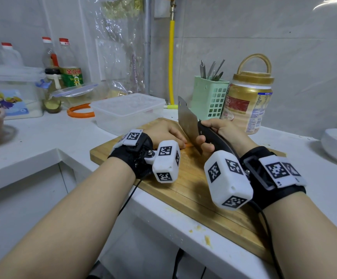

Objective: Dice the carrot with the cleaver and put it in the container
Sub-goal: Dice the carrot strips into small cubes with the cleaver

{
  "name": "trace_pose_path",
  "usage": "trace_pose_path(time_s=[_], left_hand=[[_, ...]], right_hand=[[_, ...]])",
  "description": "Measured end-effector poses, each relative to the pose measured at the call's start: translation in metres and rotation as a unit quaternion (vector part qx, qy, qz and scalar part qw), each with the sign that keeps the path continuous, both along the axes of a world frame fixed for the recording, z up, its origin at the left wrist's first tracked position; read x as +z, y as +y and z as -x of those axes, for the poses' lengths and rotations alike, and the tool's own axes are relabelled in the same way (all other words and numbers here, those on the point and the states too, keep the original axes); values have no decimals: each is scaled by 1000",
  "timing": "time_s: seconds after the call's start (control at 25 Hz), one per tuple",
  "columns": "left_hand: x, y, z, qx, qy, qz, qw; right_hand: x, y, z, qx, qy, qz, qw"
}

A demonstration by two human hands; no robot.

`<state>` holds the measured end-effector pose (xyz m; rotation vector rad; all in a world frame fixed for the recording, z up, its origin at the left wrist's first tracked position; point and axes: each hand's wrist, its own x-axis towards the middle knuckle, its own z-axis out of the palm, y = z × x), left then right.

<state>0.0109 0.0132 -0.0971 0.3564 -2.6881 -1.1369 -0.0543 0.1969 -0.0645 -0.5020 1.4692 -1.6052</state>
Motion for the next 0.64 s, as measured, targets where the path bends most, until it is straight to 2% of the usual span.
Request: trace_pose_path(time_s=[0.24,0.36,0.64], left_hand=[[3,5,0,-4,4,-28,1000],[2,5,0,1,7,-23,1000],[0,1,1,-13,12,-18,1000]], right_hand=[[-7,6,4,-4,-23,27,999],[-3,12,1,15,-63,57,996],[-3,10,-4,18,-80,68,994]])
